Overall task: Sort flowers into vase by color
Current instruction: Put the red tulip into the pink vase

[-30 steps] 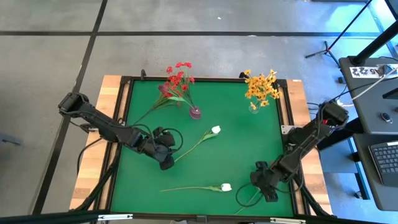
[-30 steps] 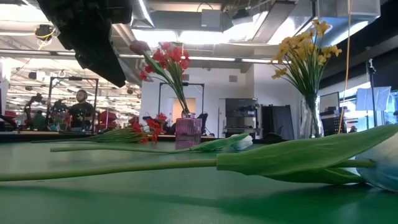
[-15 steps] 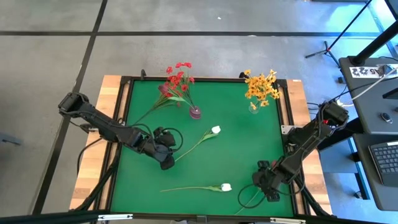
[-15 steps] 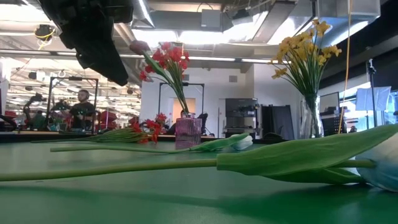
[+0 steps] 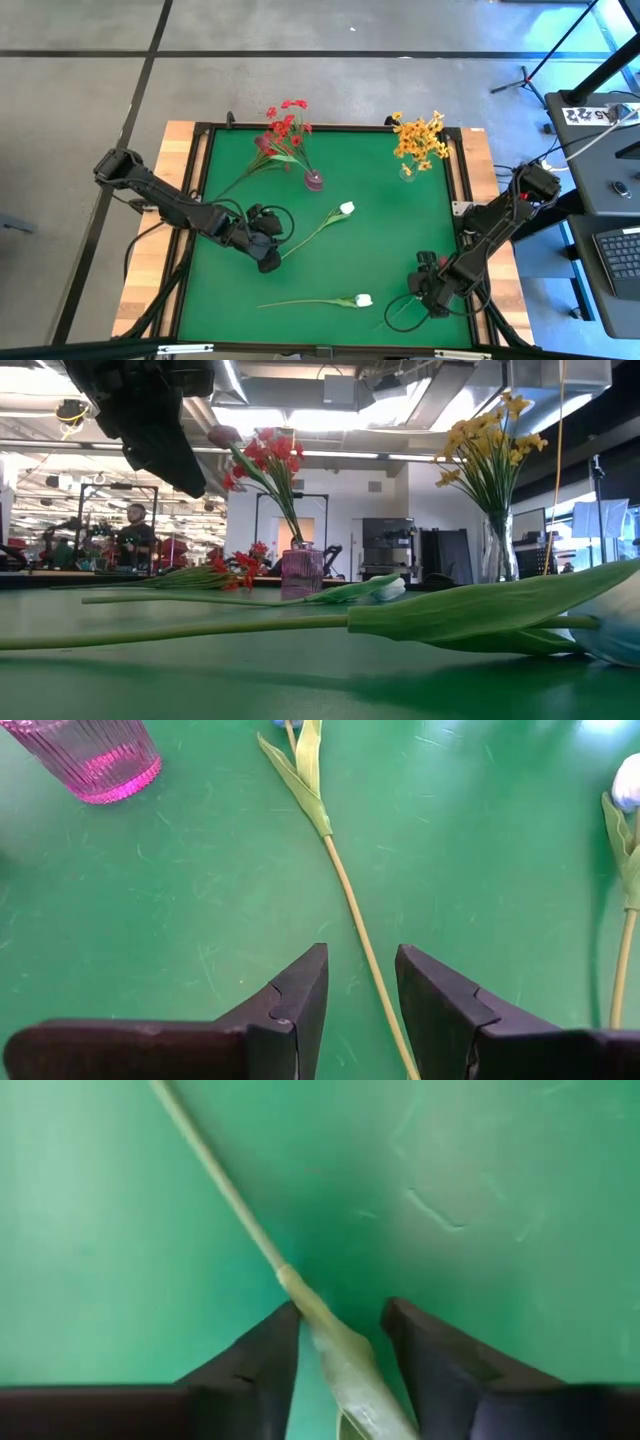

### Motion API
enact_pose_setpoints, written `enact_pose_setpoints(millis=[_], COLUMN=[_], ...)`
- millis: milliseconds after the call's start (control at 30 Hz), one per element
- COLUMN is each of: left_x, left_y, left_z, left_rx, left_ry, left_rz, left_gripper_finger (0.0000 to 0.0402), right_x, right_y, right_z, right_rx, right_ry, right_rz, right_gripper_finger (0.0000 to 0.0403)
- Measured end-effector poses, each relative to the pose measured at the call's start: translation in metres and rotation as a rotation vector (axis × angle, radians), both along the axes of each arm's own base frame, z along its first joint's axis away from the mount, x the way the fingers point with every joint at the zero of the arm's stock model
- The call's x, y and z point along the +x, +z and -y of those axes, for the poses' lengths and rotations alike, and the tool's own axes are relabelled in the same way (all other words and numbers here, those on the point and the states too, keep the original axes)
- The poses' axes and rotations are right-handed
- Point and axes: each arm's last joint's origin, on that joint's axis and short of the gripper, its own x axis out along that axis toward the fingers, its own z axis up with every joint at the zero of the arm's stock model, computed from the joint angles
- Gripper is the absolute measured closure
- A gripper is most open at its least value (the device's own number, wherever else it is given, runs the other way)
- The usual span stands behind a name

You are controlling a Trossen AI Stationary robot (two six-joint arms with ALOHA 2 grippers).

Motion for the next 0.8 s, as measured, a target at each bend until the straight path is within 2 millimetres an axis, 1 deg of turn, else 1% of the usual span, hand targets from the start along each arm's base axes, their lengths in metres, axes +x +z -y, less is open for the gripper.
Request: enact_pose_setpoints(millis=[167, 267, 333, 433, 500, 600, 700, 800], left_x=[0.000, 0.004, 0.008, 0.017, 0.020, 0.025, 0.028, 0.031], left_y=[0.000, 0.003, 0.010, 0.027, 0.037, 0.053, 0.064, 0.072], left_z=[0.000, 0.002, 0.003, 0.007, 0.009, 0.011, 0.012, 0.014], left_rx=[-0.001, -0.019, -0.021, -0.030, -0.019, -0.018, -0.029, -0.034], left_ry=[0.000, -0.003, -0.021, -0.049, -0.071, -0.088, -0.088, -0.099], left_rz=[0.002, 0.048, 0.084, 0.168, 0.196, 0.237, 0.271, 0.317], left_gripper_finger=[0.0285, 0.0285, 0.0285, 0.0285, 0.0285, 0.0285, 0.0285, 0.0285], right_x=[0.000, 0.000, 0.001, 0.001, 0.004, 0.005, 0.010, 0.015], right_y=[0.000, 0.000, 0.004, 0.011, 0.021, 0.031, 0.043, 0.051], right_z=[0.001, 0.001, 0.000, 0.002, -0.003, -0.007, -0.015, -0.019], right_rx=[-0.017, -0.023, -0.034, -0.104, -0.080, -0.058, -0.011, -0.012], right_ry=[-0.004, -0.005, -0.004, -0.005, 0.013, 0.052, 0.067, 0.084], right_rz=[0.011, 0.016, 0.009, -0.029, -0.038, -0.086, -0.062, -0.014], right_gripper_finger=[0.0299, 0.0331, 0.0351, 0.0377, 0.0390, 0.0395, 0.0384, 0.0376])
